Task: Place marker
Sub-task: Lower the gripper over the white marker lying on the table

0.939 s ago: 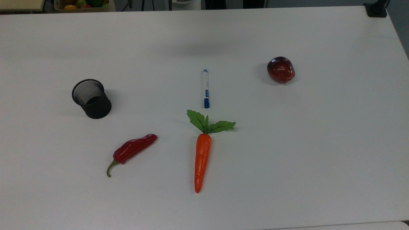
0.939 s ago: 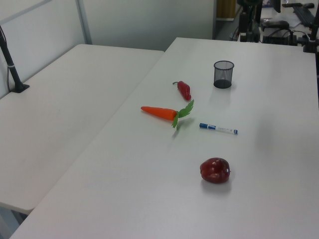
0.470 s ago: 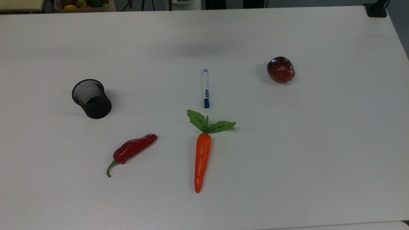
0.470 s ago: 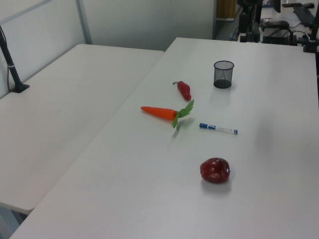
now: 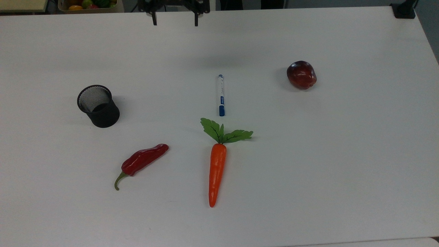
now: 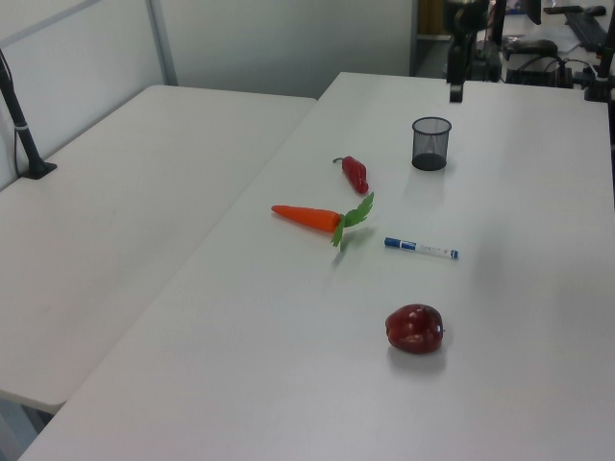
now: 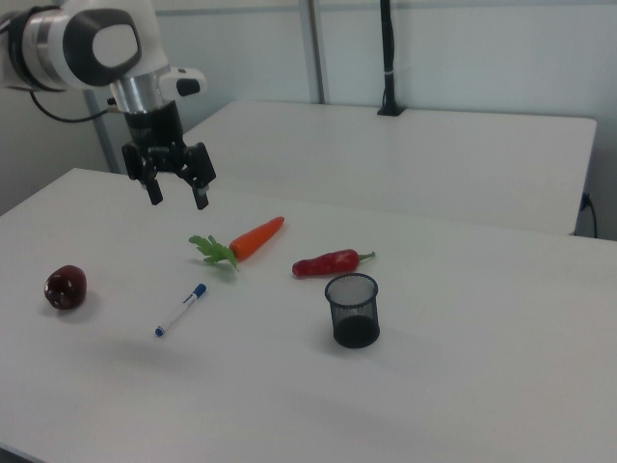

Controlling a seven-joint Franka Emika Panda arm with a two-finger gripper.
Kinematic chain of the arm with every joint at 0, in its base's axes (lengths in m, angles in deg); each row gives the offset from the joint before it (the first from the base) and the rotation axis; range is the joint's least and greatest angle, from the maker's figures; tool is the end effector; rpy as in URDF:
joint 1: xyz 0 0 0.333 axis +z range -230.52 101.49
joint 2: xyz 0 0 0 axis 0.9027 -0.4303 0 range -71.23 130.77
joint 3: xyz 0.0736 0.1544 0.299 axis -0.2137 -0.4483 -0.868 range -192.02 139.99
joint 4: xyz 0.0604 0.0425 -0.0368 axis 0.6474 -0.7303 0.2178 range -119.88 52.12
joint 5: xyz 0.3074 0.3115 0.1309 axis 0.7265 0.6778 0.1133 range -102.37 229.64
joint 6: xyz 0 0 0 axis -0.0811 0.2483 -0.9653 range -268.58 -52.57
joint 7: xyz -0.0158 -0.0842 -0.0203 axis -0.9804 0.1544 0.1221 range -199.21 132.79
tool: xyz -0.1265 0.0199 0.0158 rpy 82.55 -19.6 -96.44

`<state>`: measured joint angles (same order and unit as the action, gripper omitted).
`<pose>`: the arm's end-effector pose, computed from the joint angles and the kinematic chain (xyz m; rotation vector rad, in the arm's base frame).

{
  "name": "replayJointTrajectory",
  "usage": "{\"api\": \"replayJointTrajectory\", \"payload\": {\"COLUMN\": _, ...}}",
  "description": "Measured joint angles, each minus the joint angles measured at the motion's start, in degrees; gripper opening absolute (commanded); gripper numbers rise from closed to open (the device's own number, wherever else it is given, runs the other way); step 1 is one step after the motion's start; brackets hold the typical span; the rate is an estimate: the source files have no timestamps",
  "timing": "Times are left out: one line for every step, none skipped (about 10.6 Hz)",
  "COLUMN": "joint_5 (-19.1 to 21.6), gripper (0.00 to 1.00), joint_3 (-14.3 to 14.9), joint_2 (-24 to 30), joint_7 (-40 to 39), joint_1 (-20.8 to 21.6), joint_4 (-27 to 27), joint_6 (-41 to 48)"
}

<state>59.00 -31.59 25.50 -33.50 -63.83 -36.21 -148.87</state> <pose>0.6462 0.0590 0.5702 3.0614 0.1878 -0.0287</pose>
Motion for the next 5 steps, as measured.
{"api": "replayJointTrajectory", "payload": {"joint_5": 0.0, "gripper": 1.00, "joint_3": -0.1, "joint_2": -1.5, "joint_7": 0.9, "joint_1": 1.6, "joint_4": -0.8, "joint_6": -2.1}}
{"api": "replayJointTrajectory", "payload": {"joint_5": 0.0, "gripper": 1.00, "joint_3": -0.1, "joint_2": -3.6, "joint_7": 2.1, "joint_1": 3.6, "joint_4": -1.8, "joint_6": -4.5}}
{"api": "replayJointTrajectory", "payload": {"joint_5": 0.0, "gripper": 1.00, "joint_3": -0.1, "joint_2": -4.9, "joint_7": 2.8, "joint_1": 4.7, "joint_4": -2.5, "joint_6": -6.1}}
{"api": "replayJointTrajectory", "payload": {"joint_5": 0.0, "gripper": 1.00, "joint_3": -0.2, "joint_2": -6.1, "joint_7": 4.0, "joint_1": 5.6, "joint_4": -3.7, "joint_6": -8.0}}
{"api": "replayJointTrajectory", "payload": {"joint_5": 0.0, "gripper": 1.00, "joint_3": -0.2, "joint_2": -7.6, "joint_7": 5.8, "joint_1": 6.8, "joint_4": -5.2, "joint_6": -10.6}}
